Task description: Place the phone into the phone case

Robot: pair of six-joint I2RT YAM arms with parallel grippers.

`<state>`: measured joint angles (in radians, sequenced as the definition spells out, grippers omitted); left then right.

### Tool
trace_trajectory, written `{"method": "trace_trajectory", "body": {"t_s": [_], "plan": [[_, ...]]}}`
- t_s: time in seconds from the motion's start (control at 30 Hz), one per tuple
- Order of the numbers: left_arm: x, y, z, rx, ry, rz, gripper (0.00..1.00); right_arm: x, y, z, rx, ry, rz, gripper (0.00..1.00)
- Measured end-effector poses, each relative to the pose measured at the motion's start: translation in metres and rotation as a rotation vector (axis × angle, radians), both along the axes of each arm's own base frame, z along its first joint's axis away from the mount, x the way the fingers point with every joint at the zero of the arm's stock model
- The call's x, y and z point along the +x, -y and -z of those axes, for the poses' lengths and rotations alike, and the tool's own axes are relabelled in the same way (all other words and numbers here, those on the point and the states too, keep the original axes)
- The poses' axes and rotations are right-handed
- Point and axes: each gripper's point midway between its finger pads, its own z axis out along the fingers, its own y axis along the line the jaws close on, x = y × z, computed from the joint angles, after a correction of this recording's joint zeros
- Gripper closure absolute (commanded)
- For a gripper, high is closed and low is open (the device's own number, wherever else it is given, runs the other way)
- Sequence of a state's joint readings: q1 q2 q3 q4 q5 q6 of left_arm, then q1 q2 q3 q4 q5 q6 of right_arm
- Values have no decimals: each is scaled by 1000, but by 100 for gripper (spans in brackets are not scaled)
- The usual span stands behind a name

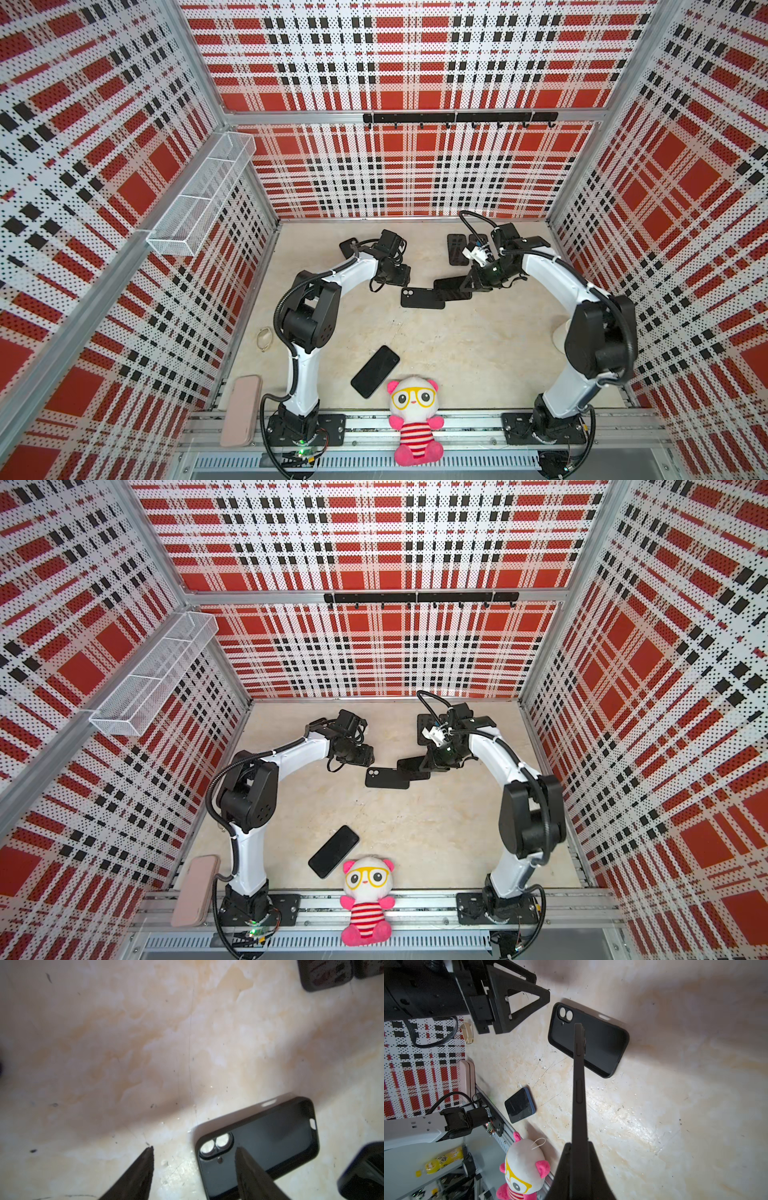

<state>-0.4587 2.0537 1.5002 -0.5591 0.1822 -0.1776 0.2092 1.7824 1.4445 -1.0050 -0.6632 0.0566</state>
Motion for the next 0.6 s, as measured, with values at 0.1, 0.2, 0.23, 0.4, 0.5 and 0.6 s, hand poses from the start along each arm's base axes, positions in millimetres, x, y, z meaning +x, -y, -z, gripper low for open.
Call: {"method": "trace_trajectory", "body": {"t_s": [0.1,0.2,0.23,0.4,0.5,0.6], "plan": [[-20,-7,18,-23,-76,17,33,6,-6,15,41,-63,-17,100],[-24,-7,17,-49,-89,33,34,11,-10,27,76,-119,-24,100],[-24,-7,16,-57,-87,36,35,12,-11,30,84,-132,-26,100],[-25,-3,13,-107,-106,50,39,24,-16,39,110,-169,-35,100],[-27,2,10,-143,-116,64,41,30,-17,39,119,-170,-39,100],[-28,6,8,-175,-122,72,42,33,-15,38,124,-176,-35,100]]}}
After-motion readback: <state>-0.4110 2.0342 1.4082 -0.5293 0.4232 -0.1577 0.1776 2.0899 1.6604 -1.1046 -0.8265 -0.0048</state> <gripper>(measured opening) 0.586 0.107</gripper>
